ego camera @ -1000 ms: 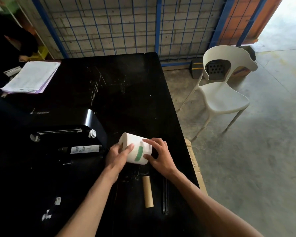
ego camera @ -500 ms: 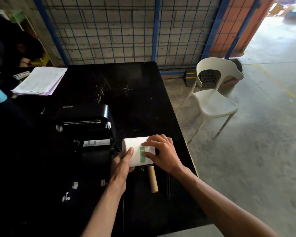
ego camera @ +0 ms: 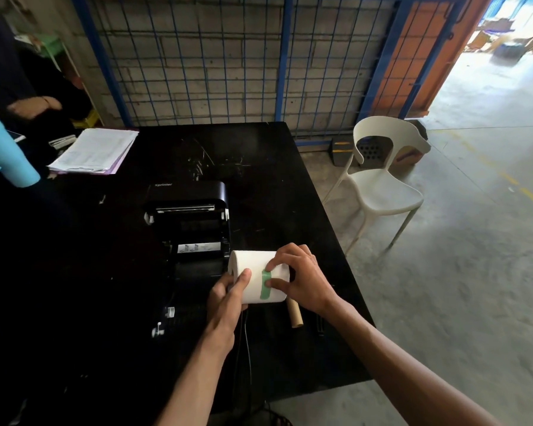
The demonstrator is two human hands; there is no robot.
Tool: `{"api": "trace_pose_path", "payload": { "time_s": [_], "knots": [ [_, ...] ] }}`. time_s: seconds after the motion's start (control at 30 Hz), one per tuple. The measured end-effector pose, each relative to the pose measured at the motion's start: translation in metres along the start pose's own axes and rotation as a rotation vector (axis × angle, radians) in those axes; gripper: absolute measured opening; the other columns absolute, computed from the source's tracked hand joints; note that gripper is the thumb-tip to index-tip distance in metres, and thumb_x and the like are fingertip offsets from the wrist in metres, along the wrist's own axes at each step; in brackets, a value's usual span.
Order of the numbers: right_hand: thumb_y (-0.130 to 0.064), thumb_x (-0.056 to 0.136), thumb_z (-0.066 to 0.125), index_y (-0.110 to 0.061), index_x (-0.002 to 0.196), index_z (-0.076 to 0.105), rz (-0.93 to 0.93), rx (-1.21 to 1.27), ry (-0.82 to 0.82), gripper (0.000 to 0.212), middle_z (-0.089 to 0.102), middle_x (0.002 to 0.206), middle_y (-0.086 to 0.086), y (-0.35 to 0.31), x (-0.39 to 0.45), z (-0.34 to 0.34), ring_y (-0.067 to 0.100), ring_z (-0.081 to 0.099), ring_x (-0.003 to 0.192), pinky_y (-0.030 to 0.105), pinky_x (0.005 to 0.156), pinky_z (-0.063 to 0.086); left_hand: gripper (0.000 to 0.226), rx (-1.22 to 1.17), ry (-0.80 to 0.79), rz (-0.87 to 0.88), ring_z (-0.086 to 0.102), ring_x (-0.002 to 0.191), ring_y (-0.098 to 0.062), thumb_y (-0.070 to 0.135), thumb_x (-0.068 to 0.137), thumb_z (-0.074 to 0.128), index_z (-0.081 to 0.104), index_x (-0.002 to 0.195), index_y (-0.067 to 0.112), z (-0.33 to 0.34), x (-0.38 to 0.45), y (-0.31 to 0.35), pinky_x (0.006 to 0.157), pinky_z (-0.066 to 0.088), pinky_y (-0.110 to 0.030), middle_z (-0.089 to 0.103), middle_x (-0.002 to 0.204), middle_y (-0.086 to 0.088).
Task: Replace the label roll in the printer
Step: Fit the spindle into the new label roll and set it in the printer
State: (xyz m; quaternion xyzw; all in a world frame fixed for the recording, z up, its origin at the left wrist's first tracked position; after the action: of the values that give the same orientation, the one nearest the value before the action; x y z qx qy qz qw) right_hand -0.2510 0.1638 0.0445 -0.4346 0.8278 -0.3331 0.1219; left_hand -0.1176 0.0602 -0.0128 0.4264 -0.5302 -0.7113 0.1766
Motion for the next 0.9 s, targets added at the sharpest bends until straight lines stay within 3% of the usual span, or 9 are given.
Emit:
{"api": "trace_pose_path", "payload": {
  "time_s": [0.27, 0.47, 0.63, 0.8, 0.9],
  "knots": [
    [-0.032, 0.089, 0.071, -0.029, 0.092, 0.075, 0.066, -0.081, -0.053, 0.006, 0.056, 0.11, -0.01, -0.015, -0.012, 0.014, 0.013, 0.043, 0.108, 0.035, 0.102, 0.031, 0.036, 0.081, -0.015, 0.016, 0.065, 0.096, -0.018, 0.041, 0.087, 0.064, 0.066, 0.115, 0.018, -0.019, -0.013, -0.01, 0.072, 0.053, -0.028, 0.069, 0.105, -0.006],
    [-0.033, 0.095, 0.059, -0.028, 0.099, 0.065, -0.152, -0.156, 0.005, 0.008, 0.055, 0.109, -0.011, -0.039, -0.036, 0.018, 0.012, 0.041, 0.11, 0.032, 0.103, 0.024, 0.037, 0.067, 0.038, -0.037, 0.067, 0.087, -0.017, 0.043, 0.091, 0.059, 0.066, 0.105, 0.01, -0.027, -0.018, -0.014, 0.064, 0.052, -0.028, 0.07, 0.095, -0.008],
    [-0.025, 0.097, 0.054, -0.025, 0.107, 0.058, -0.327, -0.224, -0.003, 0.011, 0.055, 0.111, -0.007, -0.047, -0.061, 0.024, 0.015, 0.044, 0.104, 0.033, 0.096, 0.031, 0.04, 0.088, 0.059, -0.044, 0.069, 0.09, -0.022, 0.049, 0.088, 0.06, 0.069, 0.103, 0.012, -0.031, -0.016, -0.016, 0.072, 0.056, -0.035, 0.073, 0.097, -0.01],
    [-0.023, 0.099, 0.053, -0.02, 0.1, 0.057, -0.36, -0.034, -0.032, 0.006, 0.057, 0.103, -0.007, -0.043, -0.078, 0.025, 0.014, 0.047, 0.097, 0.028, 0.088, 0.037, 0.039, 0.075, 0.094, -0.068, 0.067, 0.092, -0.023, 0.049, 0.088, 0.061, 0.069, 0.1, 0.014, -0.034, -0.017, -0.019, 0.077, 0.058, -0.04, 0.071, 0.099, -0.009],
    [-0.013, 0.096, 0.06, -0.013, 0.095, 0.061, -0.114, 0.289, -0.071, 0.001, 0.064, 0.09, 0.001, -0.003, -0.085, 0.029, 0.016, 0.057, 0.087, 0.026, 0.078, 0.048, 0.036, 0.071, 0.108, -0.038, 0.065, 0.095, -0.022, 0.048, 0.088, 0.061, 0.068, 0.099, 0.015, -0.038, -0.018, -0.017, 0.077, 0.057, -0.039, 0.068, 0.101, -0.008]
  ]
}}
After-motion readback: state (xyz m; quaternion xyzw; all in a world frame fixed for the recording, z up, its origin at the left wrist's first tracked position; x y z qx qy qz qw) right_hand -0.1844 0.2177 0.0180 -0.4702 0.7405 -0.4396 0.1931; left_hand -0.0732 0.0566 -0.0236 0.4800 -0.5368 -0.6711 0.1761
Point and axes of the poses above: each hand's wrist, its own x-axis towards the middle knuckle, its own z-axis out of the palm, y = z × x, the point moved 8 cm from there along x, towards the middle knuckle
